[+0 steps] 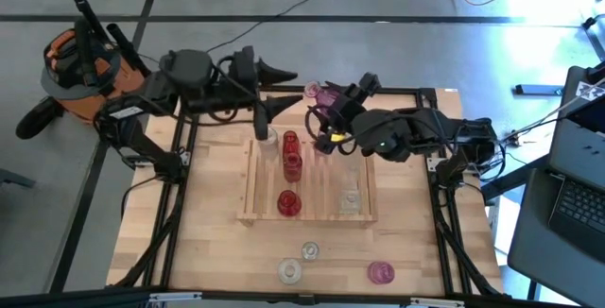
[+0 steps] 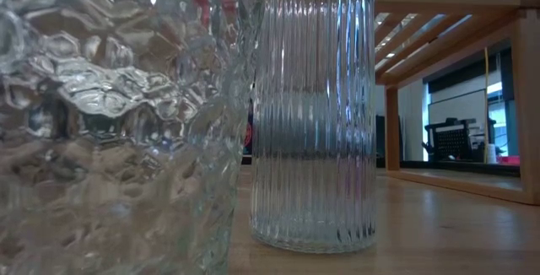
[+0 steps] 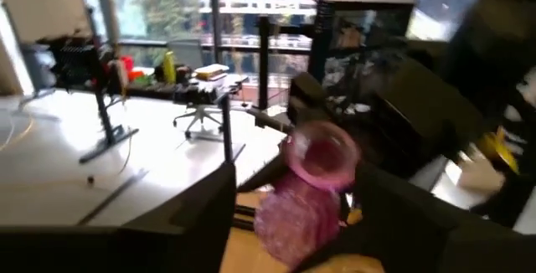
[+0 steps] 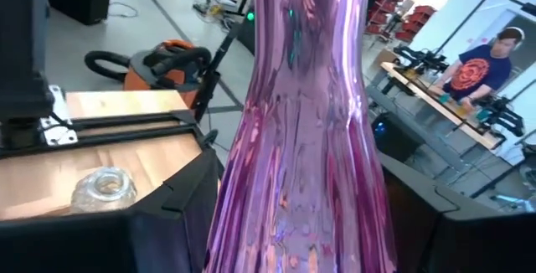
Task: Sort vases onto shelf
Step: Put the violet vase on the shelf aligned with the other violet vase
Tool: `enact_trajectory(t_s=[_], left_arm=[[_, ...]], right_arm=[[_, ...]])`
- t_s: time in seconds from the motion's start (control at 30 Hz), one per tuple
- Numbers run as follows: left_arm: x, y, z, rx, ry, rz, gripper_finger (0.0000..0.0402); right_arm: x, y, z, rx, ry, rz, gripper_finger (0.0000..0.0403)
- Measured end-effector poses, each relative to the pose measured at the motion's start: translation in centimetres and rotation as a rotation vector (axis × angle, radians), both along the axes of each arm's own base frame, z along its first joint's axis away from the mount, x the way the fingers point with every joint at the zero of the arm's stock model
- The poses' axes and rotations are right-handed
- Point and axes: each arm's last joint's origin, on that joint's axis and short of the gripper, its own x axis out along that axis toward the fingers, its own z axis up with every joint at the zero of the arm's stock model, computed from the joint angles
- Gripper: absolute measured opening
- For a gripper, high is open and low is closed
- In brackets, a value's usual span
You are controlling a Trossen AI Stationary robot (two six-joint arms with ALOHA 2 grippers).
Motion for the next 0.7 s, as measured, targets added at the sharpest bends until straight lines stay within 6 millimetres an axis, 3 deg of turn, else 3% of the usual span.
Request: enact_trajectory(t_s=[0.13, 0.3, 0.7], left_arm=[[0.5, 0.5, -0.2, -0.058, -0.012, 0.020, 0.0279], [1.1, 0.6, -0.7, -0.097, 0.006, 0.013, 0.0308], [0.7, 0.9, -1.1, -0.133, 0.044, 0.024, 0.0305]], right_arm=[[0.8, 0.2, -0.4, 0.003, -0.012, -0.001, 0.0221], [1.8, 0.4, -1.1, -0.021, -0.011, -0.053, 0.0220], [2.2, 0.5, -1.4, -0.015, 0.017, -0.004, 0.0219]])
